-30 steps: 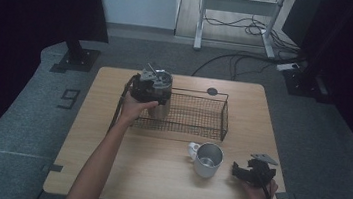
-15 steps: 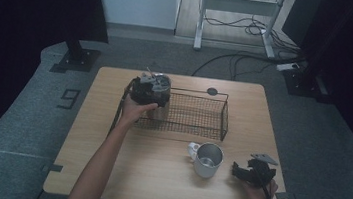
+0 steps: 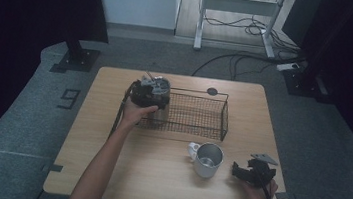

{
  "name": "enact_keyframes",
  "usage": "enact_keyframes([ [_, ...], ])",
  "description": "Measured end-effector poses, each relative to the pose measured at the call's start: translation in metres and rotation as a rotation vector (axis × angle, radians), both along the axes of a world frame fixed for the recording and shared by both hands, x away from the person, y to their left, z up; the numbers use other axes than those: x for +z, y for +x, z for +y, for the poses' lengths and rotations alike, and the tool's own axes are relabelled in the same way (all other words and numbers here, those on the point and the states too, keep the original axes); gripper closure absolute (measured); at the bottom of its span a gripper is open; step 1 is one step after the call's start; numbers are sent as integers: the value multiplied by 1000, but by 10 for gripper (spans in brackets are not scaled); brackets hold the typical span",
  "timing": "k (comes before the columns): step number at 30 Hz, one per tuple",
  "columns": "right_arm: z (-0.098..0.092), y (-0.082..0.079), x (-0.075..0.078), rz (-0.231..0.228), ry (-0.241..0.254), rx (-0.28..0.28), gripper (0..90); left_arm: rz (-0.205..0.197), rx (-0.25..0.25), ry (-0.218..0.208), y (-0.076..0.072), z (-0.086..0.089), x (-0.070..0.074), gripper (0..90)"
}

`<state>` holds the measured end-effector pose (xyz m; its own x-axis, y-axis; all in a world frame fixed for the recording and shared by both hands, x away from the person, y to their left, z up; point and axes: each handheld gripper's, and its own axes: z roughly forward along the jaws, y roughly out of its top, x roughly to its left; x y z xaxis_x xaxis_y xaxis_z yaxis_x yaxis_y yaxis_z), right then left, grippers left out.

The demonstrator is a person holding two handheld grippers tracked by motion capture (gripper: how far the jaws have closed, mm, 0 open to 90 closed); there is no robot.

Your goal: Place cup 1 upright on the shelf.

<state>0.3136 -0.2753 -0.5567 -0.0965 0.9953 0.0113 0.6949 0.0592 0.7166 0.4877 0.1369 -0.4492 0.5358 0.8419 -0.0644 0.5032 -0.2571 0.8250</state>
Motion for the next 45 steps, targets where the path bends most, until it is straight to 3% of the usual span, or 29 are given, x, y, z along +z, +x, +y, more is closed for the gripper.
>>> enact_keyframes([
  [11, 0, 0, 0, 0, 0, 0, 4, 19, 17, 4, 1, 2, -11, 42],
  [33, 0, 0, 0, -1, -1, 2, 5, -5, 11, 36, -10, 0, -15, 37],
  [39, 0, 0, 0, -1, -1, 2, 5, -6, 25, 3, -12, 1, -15, 4],
  [45, 0, 0, 0, 0, 0, 1, 5, -24, 16, -24, -18, 5, -6, 0],
])
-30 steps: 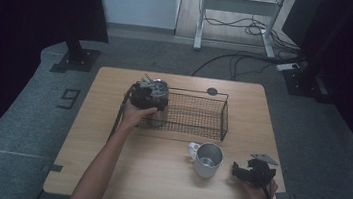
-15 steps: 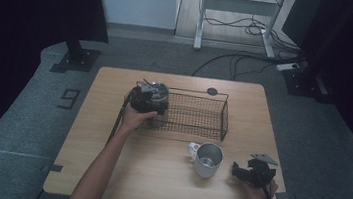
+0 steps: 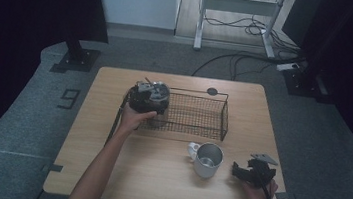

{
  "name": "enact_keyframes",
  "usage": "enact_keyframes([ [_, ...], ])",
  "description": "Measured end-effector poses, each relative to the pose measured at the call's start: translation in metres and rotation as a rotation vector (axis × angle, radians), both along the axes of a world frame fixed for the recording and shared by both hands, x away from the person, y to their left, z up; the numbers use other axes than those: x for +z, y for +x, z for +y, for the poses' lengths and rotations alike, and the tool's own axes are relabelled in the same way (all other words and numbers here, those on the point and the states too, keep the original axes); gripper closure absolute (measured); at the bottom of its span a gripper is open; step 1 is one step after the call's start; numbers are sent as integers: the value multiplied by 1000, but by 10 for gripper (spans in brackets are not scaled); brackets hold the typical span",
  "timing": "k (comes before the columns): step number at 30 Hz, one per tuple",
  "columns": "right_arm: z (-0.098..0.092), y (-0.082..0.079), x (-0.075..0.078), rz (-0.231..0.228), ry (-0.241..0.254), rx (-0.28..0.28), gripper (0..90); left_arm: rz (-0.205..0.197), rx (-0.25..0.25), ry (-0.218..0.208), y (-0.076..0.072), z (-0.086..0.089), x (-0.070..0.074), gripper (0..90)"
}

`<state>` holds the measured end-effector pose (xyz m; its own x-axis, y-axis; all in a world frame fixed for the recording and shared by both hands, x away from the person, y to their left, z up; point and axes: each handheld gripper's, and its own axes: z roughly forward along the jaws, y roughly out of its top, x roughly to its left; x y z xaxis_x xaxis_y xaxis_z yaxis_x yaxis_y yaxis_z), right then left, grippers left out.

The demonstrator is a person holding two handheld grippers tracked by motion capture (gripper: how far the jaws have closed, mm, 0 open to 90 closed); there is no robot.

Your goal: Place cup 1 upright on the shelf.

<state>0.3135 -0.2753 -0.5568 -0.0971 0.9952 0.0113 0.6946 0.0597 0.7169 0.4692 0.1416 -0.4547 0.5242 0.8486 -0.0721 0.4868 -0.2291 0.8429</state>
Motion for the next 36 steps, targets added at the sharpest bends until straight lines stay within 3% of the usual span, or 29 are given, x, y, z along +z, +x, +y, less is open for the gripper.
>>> enact_keyframes([
  [5, 0, 0, 0, 0, 0, 0, 5, -21, 20, 4, -9, 5, 6, 0],
  [17, 0, 0, 0, 1, 0, -1, 5, -38, 16, -49, -37, 28, 5, 0],
  [26, 0, 0, 0, 1, 0, -1, 5, -53, 0, -14, -53, 31, 1, 1],
  [36, 0, 0, 0, 1, 0, 0, 5, -61, -25, -21, -77, 35, -4, 25],
])
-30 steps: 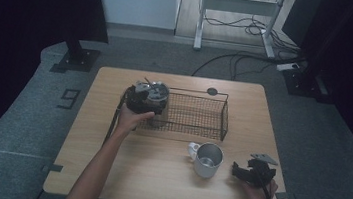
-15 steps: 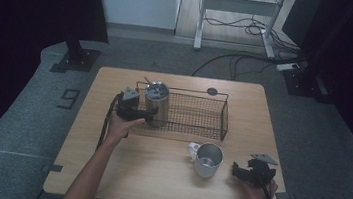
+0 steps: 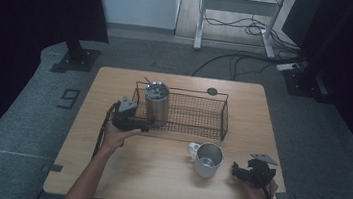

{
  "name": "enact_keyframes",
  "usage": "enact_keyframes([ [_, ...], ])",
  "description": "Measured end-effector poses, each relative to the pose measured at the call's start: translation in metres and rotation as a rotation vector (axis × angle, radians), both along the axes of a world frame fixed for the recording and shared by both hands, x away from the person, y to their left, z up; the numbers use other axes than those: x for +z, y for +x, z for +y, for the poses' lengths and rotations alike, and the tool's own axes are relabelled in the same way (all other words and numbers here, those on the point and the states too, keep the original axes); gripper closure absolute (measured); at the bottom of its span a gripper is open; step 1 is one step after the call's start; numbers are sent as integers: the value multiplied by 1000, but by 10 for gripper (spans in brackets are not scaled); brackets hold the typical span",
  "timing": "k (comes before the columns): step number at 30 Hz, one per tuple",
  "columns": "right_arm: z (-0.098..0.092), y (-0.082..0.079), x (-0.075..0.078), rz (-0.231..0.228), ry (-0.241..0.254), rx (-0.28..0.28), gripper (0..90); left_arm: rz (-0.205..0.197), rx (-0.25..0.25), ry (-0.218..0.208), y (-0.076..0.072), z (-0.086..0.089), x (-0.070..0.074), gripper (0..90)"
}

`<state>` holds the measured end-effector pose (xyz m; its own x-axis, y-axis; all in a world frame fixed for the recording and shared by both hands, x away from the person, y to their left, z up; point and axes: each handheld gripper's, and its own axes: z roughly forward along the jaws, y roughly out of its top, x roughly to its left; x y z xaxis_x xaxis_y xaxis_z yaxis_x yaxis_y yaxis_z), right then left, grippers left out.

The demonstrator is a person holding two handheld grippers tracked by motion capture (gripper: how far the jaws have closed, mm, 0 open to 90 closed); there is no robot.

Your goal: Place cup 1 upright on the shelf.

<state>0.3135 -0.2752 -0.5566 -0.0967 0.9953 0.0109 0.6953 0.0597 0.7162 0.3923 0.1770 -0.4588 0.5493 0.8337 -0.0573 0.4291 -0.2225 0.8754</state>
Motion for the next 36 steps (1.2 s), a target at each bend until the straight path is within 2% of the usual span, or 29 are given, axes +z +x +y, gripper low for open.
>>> enact_keyframes([
  [10, 0, 0, 0, 0, 1, 1, 6, 27, -21, -17, -29, 8, -9, 44],
  [17, 0, 0, 0, -1, 0, 1, 7, 62, -22, -22, -53, 18, -24, 65],
  [20, 0, 0, 0, -1, 0, 0, 7, 73, -19, -7, -59, 21, -30, 69],
  [27, 0, 0, 0, -1, -1, 0, 7, 82, -12, 13, -71, 23, -44, 98],
  [36, 0, 0, 0, 2, 2, 0, 5, 114, -11, 16, -72, 24, -58, 131],
])
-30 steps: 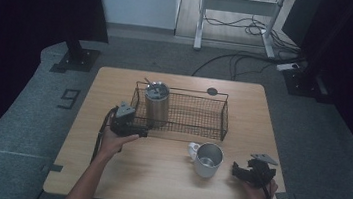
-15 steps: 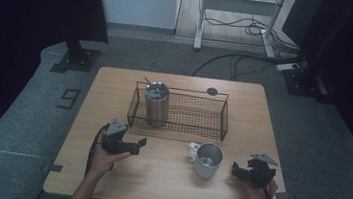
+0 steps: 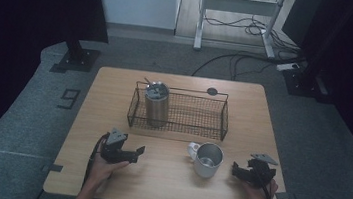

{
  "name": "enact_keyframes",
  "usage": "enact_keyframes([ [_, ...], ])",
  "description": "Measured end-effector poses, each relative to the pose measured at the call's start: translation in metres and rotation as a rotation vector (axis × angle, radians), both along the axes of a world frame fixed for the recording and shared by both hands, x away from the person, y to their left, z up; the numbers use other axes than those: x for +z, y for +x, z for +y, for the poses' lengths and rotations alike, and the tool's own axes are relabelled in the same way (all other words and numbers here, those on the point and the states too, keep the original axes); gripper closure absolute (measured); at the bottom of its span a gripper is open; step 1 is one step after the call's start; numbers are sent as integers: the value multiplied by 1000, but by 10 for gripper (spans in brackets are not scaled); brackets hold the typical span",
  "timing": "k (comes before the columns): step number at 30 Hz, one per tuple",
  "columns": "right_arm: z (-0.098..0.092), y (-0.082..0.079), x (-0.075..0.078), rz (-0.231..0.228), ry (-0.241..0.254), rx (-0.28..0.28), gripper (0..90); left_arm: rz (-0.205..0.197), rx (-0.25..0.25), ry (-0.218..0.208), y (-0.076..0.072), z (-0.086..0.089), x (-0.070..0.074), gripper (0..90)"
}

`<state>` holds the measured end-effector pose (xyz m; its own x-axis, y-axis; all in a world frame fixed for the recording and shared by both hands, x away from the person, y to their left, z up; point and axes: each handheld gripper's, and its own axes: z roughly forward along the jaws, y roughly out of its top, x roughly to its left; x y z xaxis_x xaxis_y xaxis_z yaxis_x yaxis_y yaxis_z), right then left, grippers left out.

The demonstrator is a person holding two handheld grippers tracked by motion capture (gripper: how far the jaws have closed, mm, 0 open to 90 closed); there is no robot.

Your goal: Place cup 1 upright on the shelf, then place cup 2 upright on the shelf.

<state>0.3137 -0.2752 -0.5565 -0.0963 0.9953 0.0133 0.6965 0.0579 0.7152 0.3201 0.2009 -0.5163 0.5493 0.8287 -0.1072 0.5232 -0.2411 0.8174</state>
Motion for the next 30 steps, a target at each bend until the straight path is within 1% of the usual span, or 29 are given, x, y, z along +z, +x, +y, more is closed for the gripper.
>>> enact_keyframes([
  [6, 0, 1, 0, 1, -2, 9, 3, 6, 6, 14, -1, 1, -4, 131],
  [9, 0, 1, 0, -1, -2, 12, 8, 10, 9, 10, -2, 3, -6, 131],
  [13, 1, 0, 2, 0, 1, 17, 50, 10, 12, 6, -2, 4, -6, 134],
  [15, 3, -2, 3, -7, 8, 25, 60, 9, 12, 3, -3, 4, -6, 134],
  [18, 5, -5, 5, -26, 14, 40, 63, 11, 7, 4, -3, 5, -6, 135],
  [23, 9, -11, 13, -62, 39, 64, 79, 17, 4, 1, -4, 6, -8, 143],
  [24, 10, -13, 16, -81, 44, 72, 85, 18, 2, 3, -4, 6, -8, 143],
  [26, 10, -16, 20, -106, 61, 87, 88, 17, 5, 4, -4, 6, -8, 143],
  [29, 10, -20, 26, -129, 80, 97, 93, 8, 13, 1, -4, 6, -8, 144],
  [30, 10, -21, 28, -133, 93, 100, 94, 8, 15, -2, -4, 7, -8, 144],
])
